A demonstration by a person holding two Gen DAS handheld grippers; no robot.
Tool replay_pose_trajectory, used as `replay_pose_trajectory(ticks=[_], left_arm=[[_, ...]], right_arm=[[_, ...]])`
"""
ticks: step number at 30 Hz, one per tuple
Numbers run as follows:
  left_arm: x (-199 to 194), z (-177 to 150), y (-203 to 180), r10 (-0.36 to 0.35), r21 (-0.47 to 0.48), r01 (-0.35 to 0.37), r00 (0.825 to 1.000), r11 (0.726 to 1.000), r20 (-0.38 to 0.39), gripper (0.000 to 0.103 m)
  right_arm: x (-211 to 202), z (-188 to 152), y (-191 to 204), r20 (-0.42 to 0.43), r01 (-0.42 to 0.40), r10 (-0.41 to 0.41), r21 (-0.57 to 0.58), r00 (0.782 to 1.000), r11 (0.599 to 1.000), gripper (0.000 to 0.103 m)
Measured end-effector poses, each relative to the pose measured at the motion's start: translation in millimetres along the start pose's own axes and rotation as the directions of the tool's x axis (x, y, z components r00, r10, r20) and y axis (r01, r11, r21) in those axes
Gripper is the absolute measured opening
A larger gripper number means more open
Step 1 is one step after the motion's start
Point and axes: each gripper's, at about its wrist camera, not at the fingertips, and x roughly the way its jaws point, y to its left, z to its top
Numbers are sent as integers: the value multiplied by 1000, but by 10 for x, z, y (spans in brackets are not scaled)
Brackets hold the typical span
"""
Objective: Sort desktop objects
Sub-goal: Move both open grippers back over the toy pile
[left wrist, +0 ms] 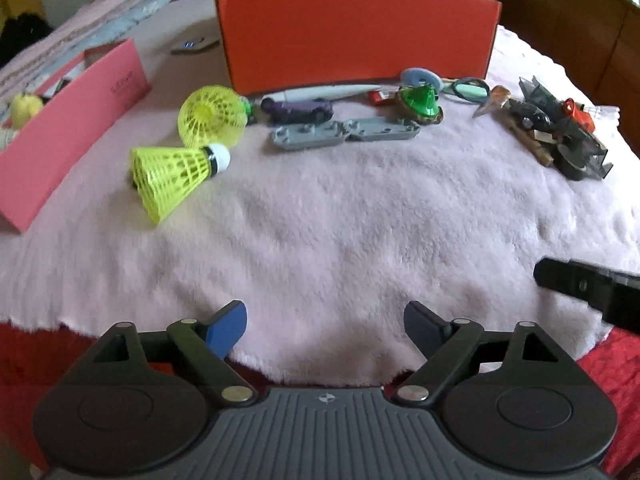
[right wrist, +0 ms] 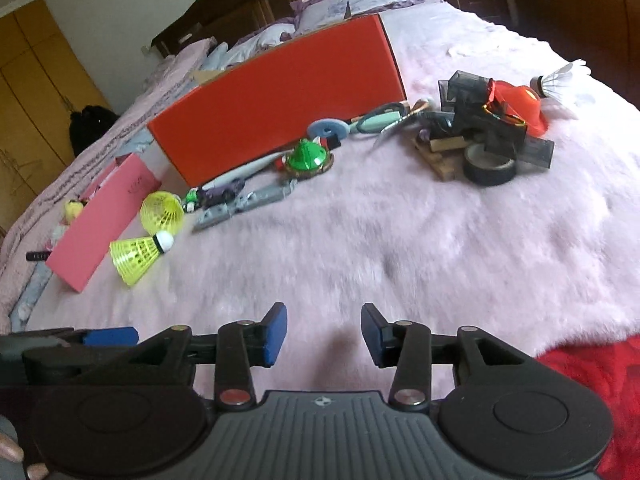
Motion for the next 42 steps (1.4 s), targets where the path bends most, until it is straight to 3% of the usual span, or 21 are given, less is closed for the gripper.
replay_pose_trajectory(ticks=[13,21,28,42], left_arm=[[-117,67,80,51,-38,-50,998,998,27,90],[-87,144,71,57,-35,-56,998,998,28,90],[23,437,-159,17,15,-18,999,1000,47,90],[128,739,-587,-15,53,11,997,999,73,91]], right_arm=[[-143,85,102,40,3,-2,-21,999,1000,45],[-190,277,-62,102,45,-43,-16,994,999,45],[-175,659,-303,164,97,-93,-14,982,995,45],[-66,891,-588,196,120,-119,4,973,993,45]])
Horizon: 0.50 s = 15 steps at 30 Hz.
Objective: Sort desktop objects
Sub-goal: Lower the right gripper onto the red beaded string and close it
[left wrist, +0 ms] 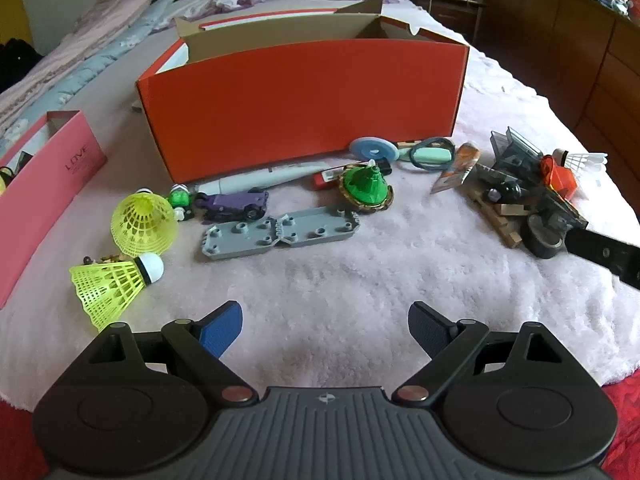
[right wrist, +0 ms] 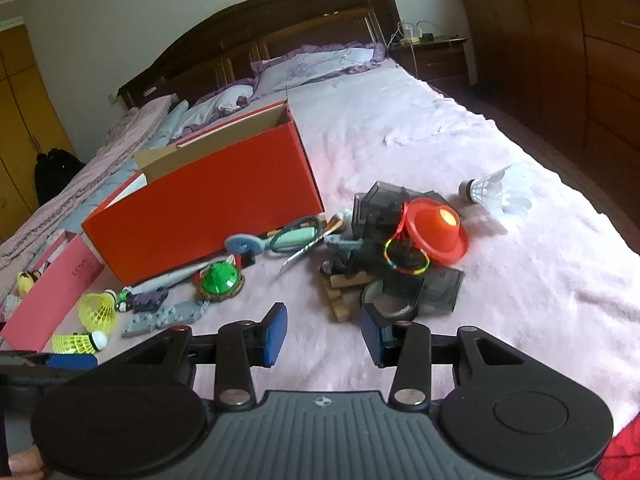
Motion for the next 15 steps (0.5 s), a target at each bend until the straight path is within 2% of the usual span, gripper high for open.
replay_pose_trajectory(ticks=[15], left_arm=[[127,-15,78,26,-27,-27,999,999,-30,91]], right_arm=[[134,150,-87,17,18,-18,1,1000,1000,45]])
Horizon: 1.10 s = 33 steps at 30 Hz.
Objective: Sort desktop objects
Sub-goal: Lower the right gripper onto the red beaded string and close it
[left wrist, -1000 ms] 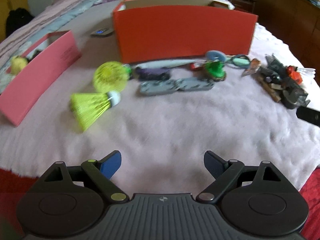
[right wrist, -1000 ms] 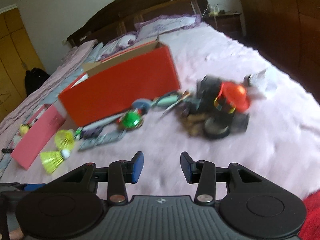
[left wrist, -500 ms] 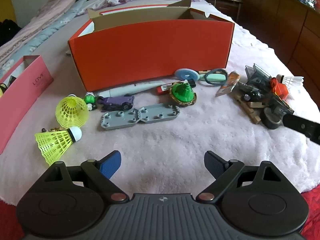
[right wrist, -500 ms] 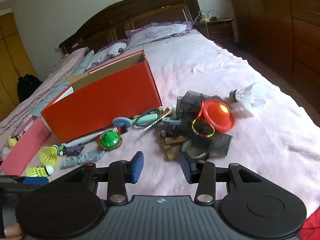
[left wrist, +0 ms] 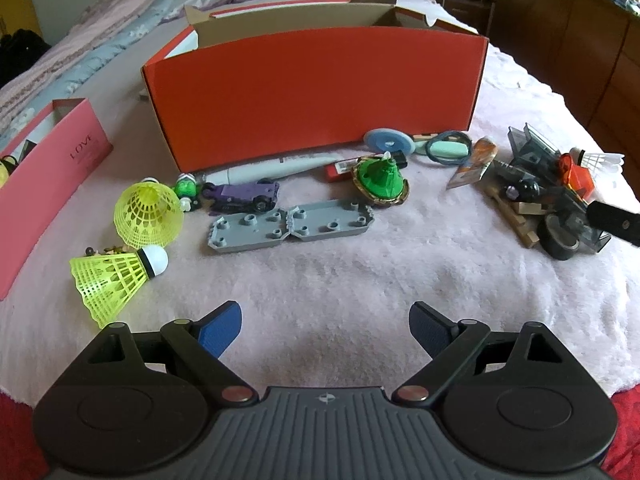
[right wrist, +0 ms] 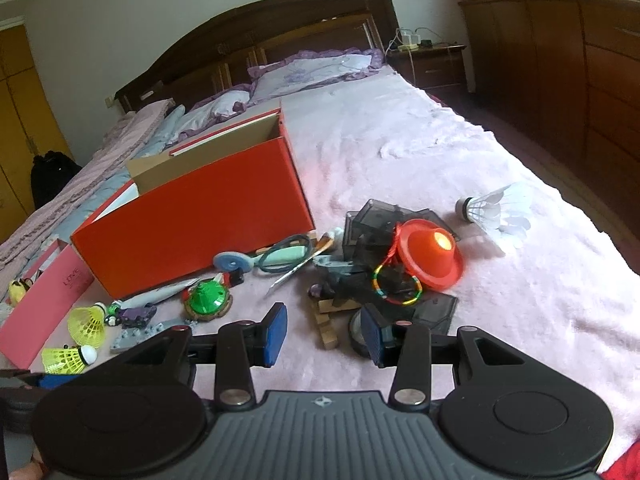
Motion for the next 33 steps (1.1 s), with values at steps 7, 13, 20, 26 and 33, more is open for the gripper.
replay_pose_trajectory(ticks=[7,13,20,26,33], left_arm=[[101,-119,29,8,-9,-8,999,1000,-46,92],[125,-167,21,13,0,-13,998,1000,-59,92],[106,-183,-49,33,47,-31,999,998,-42,92],[104,-206,-106,25,63,-22,999,998,-45,92],[116,-235,-126,32,74,-28,998,997,-53,92]], right_arm=[[56,94,-203,17,46,-46,28,999,999,45],[232,189,-328,-8,61,-61,29,998,998,43],[412,224,-726,-53,48,-35,263,998,964,39],[562,207,-796,-107,47,-15,306,994,951,25],[585,122,-738,-104,-2,33,289,994,957,5]])
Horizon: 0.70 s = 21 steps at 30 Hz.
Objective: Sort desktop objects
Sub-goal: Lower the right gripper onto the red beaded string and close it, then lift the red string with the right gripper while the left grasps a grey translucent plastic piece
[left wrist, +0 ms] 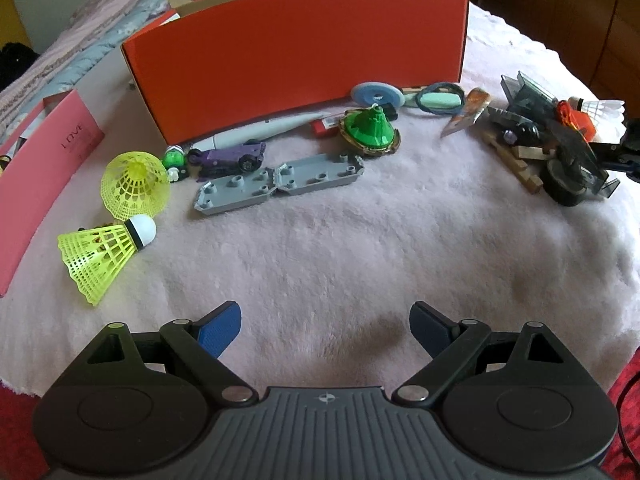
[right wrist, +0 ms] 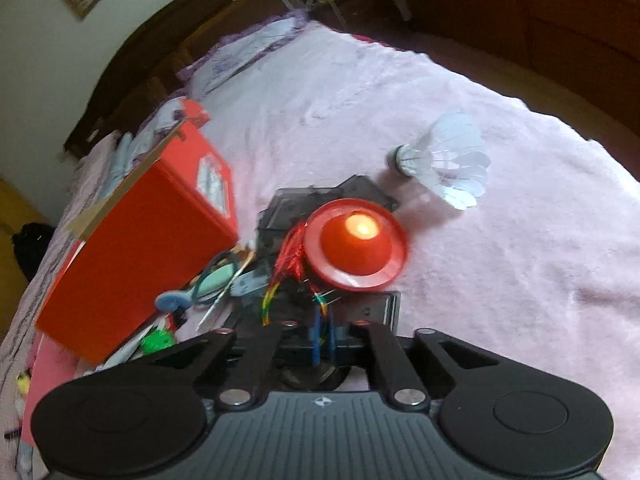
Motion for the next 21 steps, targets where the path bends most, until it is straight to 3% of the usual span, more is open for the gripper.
replay_pose_trajectory(ticks=[3,11,21], left_arm=[[18,22,-14,-4,6,4,1000,1000,-6,92],[-50,269,-216,-83,20,82,995,996,50,92],[-13,622,-696,-225,39,222,969,974,101,93]], right_arm=[[-68,-75,46,9,-17,17,-34,1000,999,5],[-393,-351,-56,29,-118,117,33,993,993,4],[-802,-735,-304,-1,-128,129,52,992,990,4]])
